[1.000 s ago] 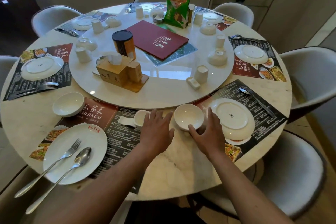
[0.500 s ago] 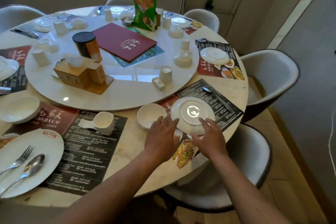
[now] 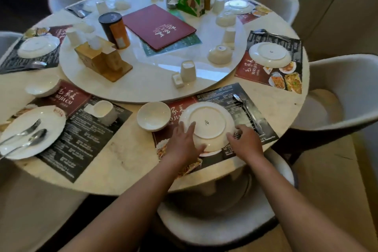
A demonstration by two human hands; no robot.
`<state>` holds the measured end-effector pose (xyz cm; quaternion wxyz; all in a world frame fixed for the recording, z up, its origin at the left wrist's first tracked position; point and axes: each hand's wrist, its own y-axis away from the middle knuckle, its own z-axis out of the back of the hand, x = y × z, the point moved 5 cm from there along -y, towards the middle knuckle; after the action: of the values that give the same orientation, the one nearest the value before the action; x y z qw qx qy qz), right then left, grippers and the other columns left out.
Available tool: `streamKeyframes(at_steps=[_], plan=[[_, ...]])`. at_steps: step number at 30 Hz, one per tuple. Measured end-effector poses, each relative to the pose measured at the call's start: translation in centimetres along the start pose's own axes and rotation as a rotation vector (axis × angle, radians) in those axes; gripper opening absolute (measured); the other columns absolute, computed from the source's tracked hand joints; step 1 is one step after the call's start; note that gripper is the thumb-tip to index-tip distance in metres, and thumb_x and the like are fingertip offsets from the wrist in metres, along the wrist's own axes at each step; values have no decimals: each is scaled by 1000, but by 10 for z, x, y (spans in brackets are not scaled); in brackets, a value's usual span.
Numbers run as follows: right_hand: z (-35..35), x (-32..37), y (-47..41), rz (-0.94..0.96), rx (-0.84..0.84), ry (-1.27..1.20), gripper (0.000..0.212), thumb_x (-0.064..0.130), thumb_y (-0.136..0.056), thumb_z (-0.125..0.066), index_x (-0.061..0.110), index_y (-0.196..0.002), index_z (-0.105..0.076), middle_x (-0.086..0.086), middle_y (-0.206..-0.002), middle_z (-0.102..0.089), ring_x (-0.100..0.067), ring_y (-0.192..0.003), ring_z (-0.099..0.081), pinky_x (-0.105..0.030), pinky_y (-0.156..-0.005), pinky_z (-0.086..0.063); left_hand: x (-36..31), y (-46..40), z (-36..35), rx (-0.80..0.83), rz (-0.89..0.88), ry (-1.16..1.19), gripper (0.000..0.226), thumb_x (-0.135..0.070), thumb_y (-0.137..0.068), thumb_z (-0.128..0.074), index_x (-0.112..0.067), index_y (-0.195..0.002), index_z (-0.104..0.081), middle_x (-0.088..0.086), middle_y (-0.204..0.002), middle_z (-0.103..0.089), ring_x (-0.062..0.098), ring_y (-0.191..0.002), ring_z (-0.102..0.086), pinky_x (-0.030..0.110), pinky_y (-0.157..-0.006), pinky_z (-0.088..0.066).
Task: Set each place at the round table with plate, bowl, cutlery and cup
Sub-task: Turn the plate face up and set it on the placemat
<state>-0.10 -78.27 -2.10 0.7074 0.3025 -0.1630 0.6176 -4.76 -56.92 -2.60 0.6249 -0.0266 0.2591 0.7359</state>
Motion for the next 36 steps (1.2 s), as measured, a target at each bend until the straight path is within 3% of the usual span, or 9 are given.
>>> streamKeyframes(at_steps=[4,9,18,20,25,28,31,34,36], plan=[[4,3,-23,-170,100,-95,35,37,-89,-67,3,-99,-68,-10,-105,-71,-28,-92,-65,-32,-77,-49,-7,-2,-9,-18,26,-107,105,-70,-83,-62,-35,-159,2,8,-167,13,34,-154,1,51,-121,-20],[2,10,-40,-459,225,-325,50,27,-82,-73,4,-124,-58,-14,-117,-61,-32,-104,-61,-44,-85,-58,-2,-4,-15,-34,-15,-166,111,-70,-81,-65,-34,-160,4,13,-167,13,33,-154,1,48,-121,-21],[3,13,-44,-582,358,-429,43,26,-79,-75,14,-112,-49,-7,-105,-58,-26,-102,-58,-46,-95,-52,-6,3,-13,-42,-49,-176,113,-69,-80,-66,-33,-159,6,16,-166,11,37,-153,-3,50,-120,-29],[2,9,-37,-606,383,-514,46,26,-79,-76,13,-116,-51,-7,-104,-60,-23,-95,-62,-41,-90,-54,-7,9,-14,-87,-68,-178,109,-66,-83,-64,-30,-159,5,17,-166,8,37,-153,-5,48,-119,-28],[9,2,-14,-525,360,-676,50,22,-79,-82,12,-121,-57,-14,-111,-65,-29,-98,-67,-36,-68,-59,-5,20,-16,-250,-156,-254,88,-36,-87,-65,-19,-160,-18,25,-159,-26,40,-142,-35,47,-107,-43],[25,9,-5,-391,347,-661,45,26,-81,-81,11,-118,-60,-11,-105,-68,-24,-85,-67,-33,-64,-58,-4,28,-8,-452,-233,-226,73,-28,-81,-74,-19,-147,-45,25,-135,-58,41,-109,-65,46,-78,-57],[43,21,-8,-231,336,-696,47,43,-81,-79,9,-110,-65,-6,-91,-68,-19,-72,-64,-33,-62,-56,-10,36,11,-616,-299,-145,47,-26,-89,-62,-21,-136,-57,12,-112,-71,32,-76,-70,39,-58,-56],[54,27,-21,-153,302,-714,56,66,-83,-64,15,-105,-68,-5,-92,-69,-22,-78,-66,-40,-68,-56,-20,36,43,-614,-234,-63,30,-39,-100,-51,-32,-129,-60,1,-88,-73,23,-62,-66,37,-54,-55],[52,24,-33,-155,300,-655,52,66,-91,-52,19,-108,-67,-5,-102,-71,-24,-91,-69,-43,-74,-60,-20,30,53,-447,-91,115,35,-50,-105,-37,-31,-120,-62,-3,-87,-70,19,-71,-65,40,-63,-57]])
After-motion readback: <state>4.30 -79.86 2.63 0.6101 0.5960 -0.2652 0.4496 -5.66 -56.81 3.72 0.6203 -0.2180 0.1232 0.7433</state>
